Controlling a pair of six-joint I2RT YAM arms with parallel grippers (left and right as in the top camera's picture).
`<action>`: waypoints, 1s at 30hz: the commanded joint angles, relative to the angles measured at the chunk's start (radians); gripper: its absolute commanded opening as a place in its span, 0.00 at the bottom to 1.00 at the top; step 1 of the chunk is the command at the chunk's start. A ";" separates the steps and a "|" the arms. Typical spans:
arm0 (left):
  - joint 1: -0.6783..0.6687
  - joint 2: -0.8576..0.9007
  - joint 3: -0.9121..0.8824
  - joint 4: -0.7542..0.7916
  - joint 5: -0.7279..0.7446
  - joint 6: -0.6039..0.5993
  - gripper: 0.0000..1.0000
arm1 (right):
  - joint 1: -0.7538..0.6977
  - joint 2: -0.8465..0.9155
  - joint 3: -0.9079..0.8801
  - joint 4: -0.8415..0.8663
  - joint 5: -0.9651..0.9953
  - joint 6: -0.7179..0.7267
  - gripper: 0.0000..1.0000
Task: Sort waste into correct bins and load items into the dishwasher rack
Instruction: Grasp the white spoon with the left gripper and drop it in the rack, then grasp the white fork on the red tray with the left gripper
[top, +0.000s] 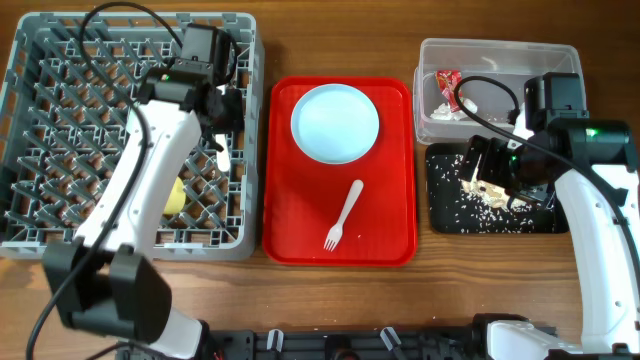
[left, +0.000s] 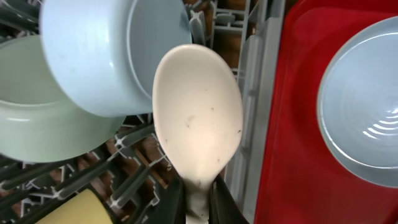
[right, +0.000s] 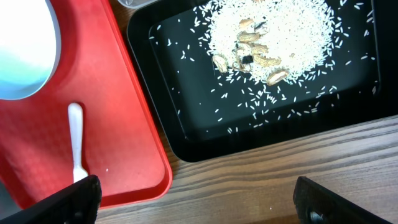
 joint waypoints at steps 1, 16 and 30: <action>0.003 0.068 0.008 0.027 -0.005 0.019 0.28 | -0.003 -0.016 0.019 -0.005 0.017 -0.014 1.00; -0.246 -0.048 0.008 -0.051 0.320 -0.053 0.72 | -0.003 -0.016 0.019 -0.008 0.018 -0.019 1.00; -0.620 0.351 0.008 -0.066 0.286 -0.098 0.80 | -0.003 -0.016 0.019 -0.020 0.018 -0.021 1.00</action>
